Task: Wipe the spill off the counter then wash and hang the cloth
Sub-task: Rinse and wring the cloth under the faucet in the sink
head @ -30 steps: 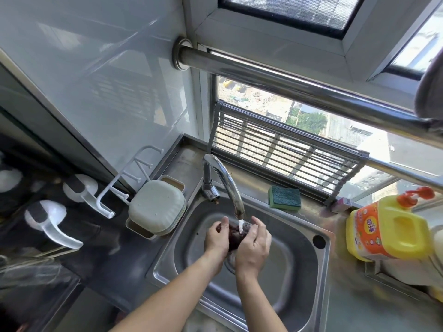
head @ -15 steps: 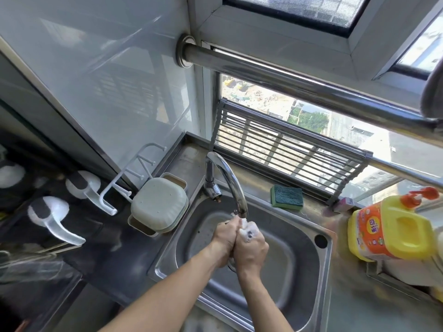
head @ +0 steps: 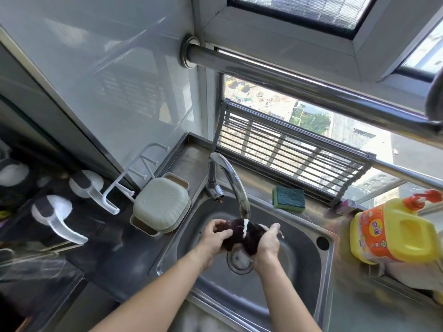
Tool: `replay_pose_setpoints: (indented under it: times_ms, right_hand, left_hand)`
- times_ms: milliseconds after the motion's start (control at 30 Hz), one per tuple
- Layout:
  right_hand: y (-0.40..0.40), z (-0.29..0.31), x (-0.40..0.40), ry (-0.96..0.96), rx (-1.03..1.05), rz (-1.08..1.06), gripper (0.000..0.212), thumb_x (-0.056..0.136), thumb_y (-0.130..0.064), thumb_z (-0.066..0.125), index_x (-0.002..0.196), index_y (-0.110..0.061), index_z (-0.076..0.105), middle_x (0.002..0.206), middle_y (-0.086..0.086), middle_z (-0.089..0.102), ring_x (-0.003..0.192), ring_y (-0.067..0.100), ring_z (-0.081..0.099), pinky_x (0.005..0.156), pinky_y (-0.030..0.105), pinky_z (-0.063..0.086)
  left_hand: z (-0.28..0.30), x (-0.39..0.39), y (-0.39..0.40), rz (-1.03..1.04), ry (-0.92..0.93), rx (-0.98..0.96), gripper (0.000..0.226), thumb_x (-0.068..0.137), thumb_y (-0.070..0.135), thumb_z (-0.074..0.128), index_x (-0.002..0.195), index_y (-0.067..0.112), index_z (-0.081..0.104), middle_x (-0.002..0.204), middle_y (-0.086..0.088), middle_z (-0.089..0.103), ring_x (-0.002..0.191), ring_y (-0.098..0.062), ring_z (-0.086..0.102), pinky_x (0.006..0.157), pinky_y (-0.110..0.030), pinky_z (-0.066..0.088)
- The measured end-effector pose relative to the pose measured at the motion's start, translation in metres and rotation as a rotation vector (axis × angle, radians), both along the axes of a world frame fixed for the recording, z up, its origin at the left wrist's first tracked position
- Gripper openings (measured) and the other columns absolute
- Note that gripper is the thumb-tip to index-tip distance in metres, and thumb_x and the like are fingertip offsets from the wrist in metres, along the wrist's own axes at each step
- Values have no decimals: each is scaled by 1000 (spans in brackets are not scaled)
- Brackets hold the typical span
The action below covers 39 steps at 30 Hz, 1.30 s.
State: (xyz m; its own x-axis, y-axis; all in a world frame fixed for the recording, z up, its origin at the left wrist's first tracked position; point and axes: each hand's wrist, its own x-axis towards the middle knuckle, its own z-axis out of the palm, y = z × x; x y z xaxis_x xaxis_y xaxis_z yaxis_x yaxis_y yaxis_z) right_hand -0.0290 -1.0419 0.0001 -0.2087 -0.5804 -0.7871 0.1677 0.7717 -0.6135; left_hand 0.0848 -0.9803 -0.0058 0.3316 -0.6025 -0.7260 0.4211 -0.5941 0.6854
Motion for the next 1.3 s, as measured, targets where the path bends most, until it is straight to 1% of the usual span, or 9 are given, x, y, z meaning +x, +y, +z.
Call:
replay_pose_setpoints:
  times_ms: [100, 233, 333, 533, 767, 867, 1033, 1200, 1300]
  right_hand:
    - [3, 10, 0, -150, -20, 107, 55, 102, -60, 34, 88, -24, 74, 90, 11, 76, 86, 33, 69, 92, 52, 53]
    - [26, 3, 15, 105, -274, 520, 31, 76, -65, 62, 88, -37, 67, 92, 2, 73, 92, 24, 71, 87, 51, 59]
    - [35, 3, 21, 341, -413, 471, 36, 79, -64, 67, 79, -28, 61, 77, -2, 70, 77, 18, 68, 74, 41, 56]
    - [34, 13, 16, 519, -479, 376, 38, 86, -43, 74, 67, -15, 56, 58, -1, 63, 60, 19, 63, 61, 36, 48]
    - [26, 10, 11, 557, -396, 485, 31, 86, -44, 69, 68, -20, 66, 76, 12, 74, 79, 36, 68, 69, 37, 49]
    - [18, 14, 12, 532, -325, 460, 31, 94, -39, 62, 81, -14, 75, 91, 18, 75, 93, 40, 68, 78, 38, 48]
    - [11, 3, 8, 385, -135, 334, 34, 92, -45, 61, 77, -16, 71, 102, 22, 75, 104, 40, 68, 96, 44, 52]
    - [8, 3, 6, 147, 4, 168, 55, 89, -63, 59, 78, -10, 71, 81, 13, 74, 80, 34, 72, 81, 47, 61]
    - [4, -2, 1, 45, -38, 57, 34, 87, -46, 73, 85, -12, 70, 88, 14, 76, 85, 35, 74, 85, 48, 61]
  left_hand:
    - [6, 0, -3, 41, -22, 73, 20, 92, 2, 48, 97, 15, 63, 89, -8, 64, 70, -20, 59, 52, -26, 50]
    - [20, -21, -16, 70, 180, 45, 45, 100, 31, 35, 69, 18, 65, 65, -4, 62, 57, -19, 56, 46, -21, 41]
    - [16, -37, -24, 97, 250, -24, 63, 107, 43, 27, 70, 14, 68, 66, 1, 67, 63, -14, 63, 58, -22, 51]
    - [8, -43, -24, 109, 151, -95, 53, 107, 38, 43, 67, 15, 70, 65, 3, 71, 58, -10, 66, 54, -20, 50]
    - [1, -36, -20, 64, 44, -76, 45, 92, 49, 55, 69, 19, 78, 79, -7, 75, 73, -23, 68, 70, -38, 49]
    - [-4, -29, -22, -105, 9, -171, 45, 86, 58, 57, 74, 19, 77, 78, -4, 72, 75, -24, 65, 70, -34, 48]
    - [5, -15, -20, -495, -40, -279, 30, 103, 43, 48, 95, 15, 57, 72, 1, 57, 57, -11, 51, 48, -28, 40]
    - [3, -1, -18, -370, 98, -284, 44, 87, 9, 65, 128, 9, 50, 99, -6, 63, 90, -14, 64, 76, -25, 54]
    - [-3, 6, -22, -197, -33, -203, 37, 79, 4, 69, 114, 15, 64, 101, -10, 68, 88, -17, 65, 77, -29, 55]
